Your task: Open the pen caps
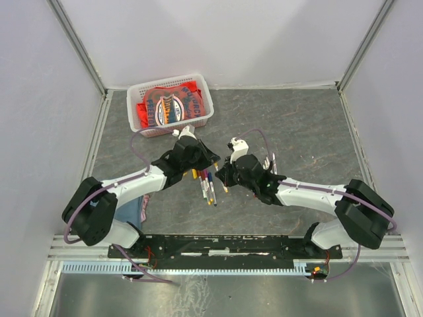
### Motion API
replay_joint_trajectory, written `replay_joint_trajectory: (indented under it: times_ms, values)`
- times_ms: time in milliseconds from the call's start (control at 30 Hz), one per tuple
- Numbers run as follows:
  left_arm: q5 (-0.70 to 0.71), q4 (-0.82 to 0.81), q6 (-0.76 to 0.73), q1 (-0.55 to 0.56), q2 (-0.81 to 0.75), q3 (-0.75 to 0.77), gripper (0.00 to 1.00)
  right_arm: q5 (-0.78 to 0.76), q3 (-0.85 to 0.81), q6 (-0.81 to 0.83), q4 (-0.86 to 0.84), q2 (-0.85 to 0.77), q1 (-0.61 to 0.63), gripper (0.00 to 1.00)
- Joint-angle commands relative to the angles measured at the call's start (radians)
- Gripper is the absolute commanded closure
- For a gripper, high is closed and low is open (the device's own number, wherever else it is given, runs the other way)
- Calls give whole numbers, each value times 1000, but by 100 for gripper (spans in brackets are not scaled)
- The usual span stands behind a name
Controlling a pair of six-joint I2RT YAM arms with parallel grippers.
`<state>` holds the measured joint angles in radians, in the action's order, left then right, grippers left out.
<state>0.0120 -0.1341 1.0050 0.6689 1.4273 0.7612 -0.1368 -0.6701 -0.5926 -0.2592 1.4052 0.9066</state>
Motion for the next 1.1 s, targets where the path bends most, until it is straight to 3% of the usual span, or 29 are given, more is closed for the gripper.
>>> replay_joint_trajectory:
  times_ms: [0,300,667,833,1067]
  values:
    - [240,31,-19,-28,0,74,97,-167,7,39,164,33,7,99]
    - [252,-60,81,-34,28,56,97,-200,107,-8,74,-6,15,99]
    - [222,-110,191,-67,21,14,97,-261,149,-16,127,-87,22,99]
    - [217,-69,190,-92,39,55,97,-251,152,-11,124,-89,50,99]
    - [137,-164,94,-137,28,19,97,-237,172,-27,90,-130,52,99]
